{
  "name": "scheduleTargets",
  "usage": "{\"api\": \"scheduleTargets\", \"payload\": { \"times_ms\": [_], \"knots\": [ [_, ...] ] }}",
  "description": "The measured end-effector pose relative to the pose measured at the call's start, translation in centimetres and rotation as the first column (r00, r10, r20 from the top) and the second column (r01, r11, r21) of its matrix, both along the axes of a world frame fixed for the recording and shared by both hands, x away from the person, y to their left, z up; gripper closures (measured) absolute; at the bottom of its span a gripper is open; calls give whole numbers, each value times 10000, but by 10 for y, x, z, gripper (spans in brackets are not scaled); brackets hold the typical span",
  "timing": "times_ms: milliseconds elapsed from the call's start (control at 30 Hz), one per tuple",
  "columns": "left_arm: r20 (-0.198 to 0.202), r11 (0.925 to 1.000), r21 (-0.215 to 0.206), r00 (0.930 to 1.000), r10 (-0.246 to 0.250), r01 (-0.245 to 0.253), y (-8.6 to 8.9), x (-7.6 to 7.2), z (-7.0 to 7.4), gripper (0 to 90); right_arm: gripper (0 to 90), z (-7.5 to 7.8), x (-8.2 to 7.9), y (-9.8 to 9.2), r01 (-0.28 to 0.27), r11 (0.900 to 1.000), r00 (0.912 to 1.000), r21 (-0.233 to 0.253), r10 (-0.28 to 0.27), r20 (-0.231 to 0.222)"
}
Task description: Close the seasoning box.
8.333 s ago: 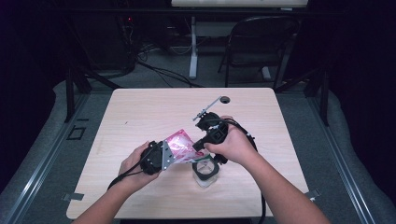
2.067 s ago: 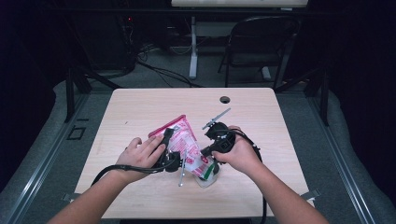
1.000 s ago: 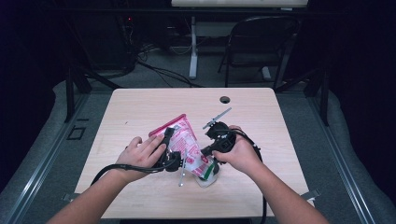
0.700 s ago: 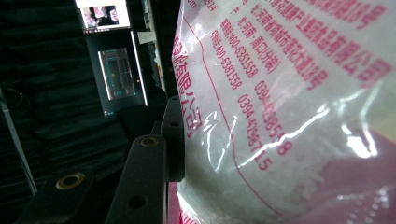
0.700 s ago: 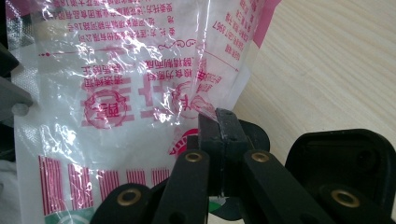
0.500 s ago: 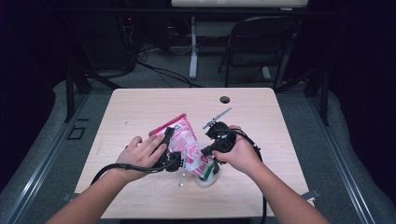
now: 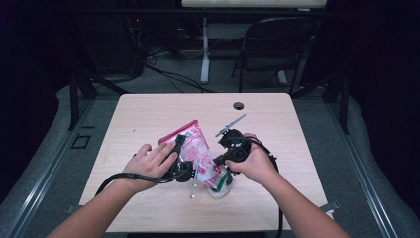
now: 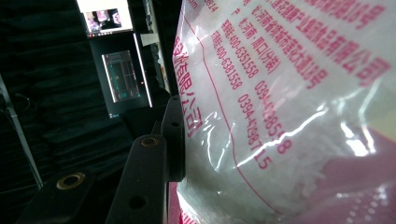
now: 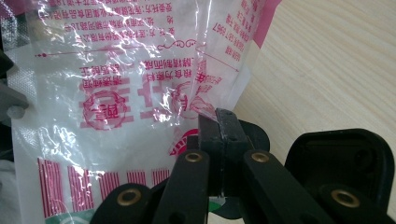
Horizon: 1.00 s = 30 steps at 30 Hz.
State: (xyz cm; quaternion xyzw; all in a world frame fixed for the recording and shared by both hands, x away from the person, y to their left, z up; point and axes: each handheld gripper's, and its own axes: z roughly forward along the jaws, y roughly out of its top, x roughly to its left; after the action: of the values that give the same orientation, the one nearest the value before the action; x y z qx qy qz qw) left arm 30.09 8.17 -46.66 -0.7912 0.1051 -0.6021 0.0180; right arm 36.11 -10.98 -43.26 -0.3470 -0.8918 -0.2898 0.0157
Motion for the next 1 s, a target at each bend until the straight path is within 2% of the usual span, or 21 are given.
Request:
{"api": "scheduleTargets", "payload": {
  "times_ms": [167, 333, 1000],
  "knots": [
    [27, 9999, 101, 10000, -47, 47, -1, 0, 0, 679, 900, 0, 0, 0, -44, 9999, 10000, -107, 44, 3],
    [69, 9998, 202, 10000, -67, 65, -2, -1, 1, 681, 900, 0, 0, -1, 41, 10000, 10000, 12, -41, 15],
    [113, 9995, 279, 9999, -114, 111, -3, -1, 2, 690, 900, -1, 0, -1, 53, 10000, 10000, 18, -53, 23]
  ]
}}
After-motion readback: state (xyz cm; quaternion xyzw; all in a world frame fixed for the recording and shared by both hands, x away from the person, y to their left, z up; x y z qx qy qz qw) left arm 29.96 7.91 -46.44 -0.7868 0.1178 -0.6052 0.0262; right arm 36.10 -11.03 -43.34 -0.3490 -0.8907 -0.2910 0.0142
